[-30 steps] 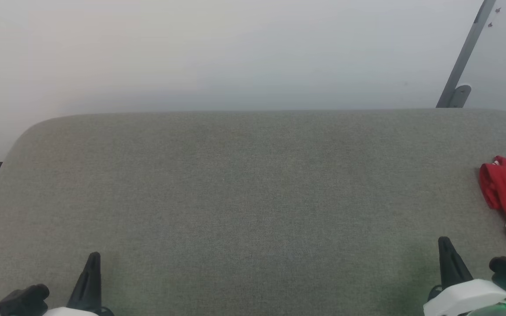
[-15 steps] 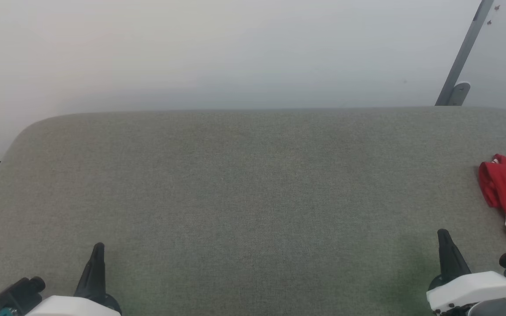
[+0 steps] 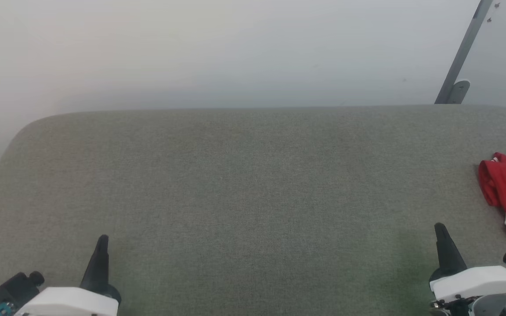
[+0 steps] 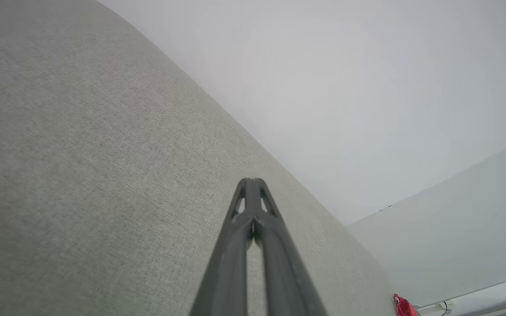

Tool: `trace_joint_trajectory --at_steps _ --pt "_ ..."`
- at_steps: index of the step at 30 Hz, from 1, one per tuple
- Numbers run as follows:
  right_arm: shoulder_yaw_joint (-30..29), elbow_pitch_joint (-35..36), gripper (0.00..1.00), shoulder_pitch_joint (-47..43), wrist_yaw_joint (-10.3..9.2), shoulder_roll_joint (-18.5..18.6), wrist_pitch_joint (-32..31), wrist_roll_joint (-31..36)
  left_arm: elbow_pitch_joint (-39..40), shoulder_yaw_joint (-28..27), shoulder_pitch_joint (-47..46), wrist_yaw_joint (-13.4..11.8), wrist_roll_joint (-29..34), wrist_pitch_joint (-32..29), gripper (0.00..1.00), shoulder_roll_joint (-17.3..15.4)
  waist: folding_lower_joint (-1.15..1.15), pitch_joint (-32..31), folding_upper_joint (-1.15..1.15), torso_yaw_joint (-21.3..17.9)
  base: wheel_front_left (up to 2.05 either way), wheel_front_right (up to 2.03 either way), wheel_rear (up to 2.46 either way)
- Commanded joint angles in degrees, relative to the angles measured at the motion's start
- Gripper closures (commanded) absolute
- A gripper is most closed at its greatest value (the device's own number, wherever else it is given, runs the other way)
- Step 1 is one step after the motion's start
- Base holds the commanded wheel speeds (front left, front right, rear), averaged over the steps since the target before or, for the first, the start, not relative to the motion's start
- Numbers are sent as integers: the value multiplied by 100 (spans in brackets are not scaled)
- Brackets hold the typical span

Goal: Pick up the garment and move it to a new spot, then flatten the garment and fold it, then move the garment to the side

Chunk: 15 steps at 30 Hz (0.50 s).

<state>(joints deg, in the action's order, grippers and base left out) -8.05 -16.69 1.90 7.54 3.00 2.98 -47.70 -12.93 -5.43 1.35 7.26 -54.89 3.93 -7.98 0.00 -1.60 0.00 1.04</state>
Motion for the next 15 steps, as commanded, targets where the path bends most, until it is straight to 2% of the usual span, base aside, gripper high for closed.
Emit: trace_joint_trajectory --at_steps 1,15 --pt "-3 106 100 156 -3 6 -39 -200 53 -36 -158 16 -197 -45 100 -2 0 3 0 -2 0 0 0" --pt "34 152 100 235 -4 1 -256 -1206 15 -58 -320 20 -1033 -290 100 118 0 35 0 -20 0 0 0"
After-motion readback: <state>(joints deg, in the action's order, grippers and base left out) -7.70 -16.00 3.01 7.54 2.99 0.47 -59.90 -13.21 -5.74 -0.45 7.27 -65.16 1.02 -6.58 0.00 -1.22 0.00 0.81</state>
